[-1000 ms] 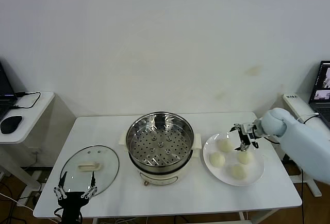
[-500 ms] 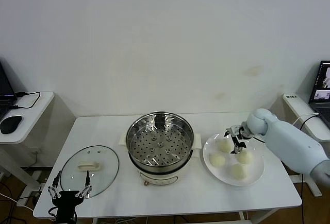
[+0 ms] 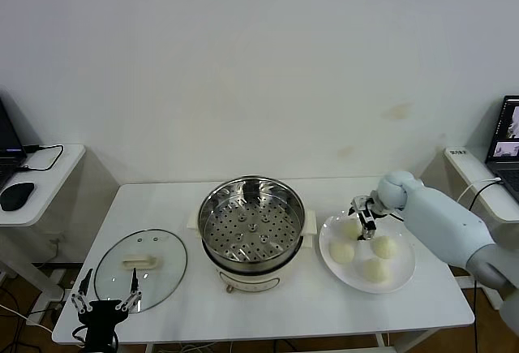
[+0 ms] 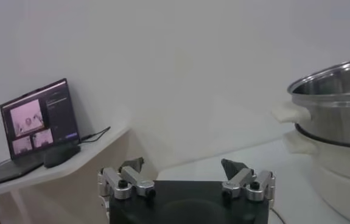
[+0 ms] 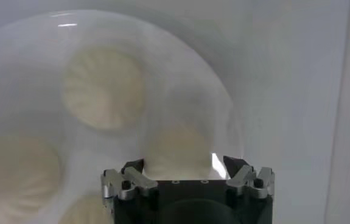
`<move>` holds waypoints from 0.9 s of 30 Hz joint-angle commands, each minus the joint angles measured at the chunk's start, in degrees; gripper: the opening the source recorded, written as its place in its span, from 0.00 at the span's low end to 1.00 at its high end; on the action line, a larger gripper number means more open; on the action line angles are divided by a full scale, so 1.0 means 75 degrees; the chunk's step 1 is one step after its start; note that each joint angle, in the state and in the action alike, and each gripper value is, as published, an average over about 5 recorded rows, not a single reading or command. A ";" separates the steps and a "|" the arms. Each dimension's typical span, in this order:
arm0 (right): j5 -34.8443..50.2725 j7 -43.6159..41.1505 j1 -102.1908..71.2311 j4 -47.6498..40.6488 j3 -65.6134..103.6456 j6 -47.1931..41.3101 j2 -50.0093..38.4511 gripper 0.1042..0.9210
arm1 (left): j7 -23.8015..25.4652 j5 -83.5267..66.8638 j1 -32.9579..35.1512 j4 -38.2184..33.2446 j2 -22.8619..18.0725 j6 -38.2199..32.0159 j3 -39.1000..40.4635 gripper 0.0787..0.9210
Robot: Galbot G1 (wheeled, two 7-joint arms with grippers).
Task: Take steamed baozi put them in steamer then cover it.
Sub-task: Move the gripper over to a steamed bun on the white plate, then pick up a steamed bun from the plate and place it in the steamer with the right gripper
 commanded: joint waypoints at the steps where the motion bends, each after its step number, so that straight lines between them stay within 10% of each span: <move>1: -0.0013 -0.0056 0.0051 -0.0161 -0.0092 -0.0009 0.0111 0.74 | 0.0001 -0.0006 0.0000 0.0003 0.0001 0.0005 -0.0009 0.88; 27: 0.2969 -0.0329 0.3619 0.2962 -0.2189 -0.0606 -0.1582 0.67 | 0.0001 -0.0237 -0.0159 -0.0082 0.0238 0.0064 0.0031 0.88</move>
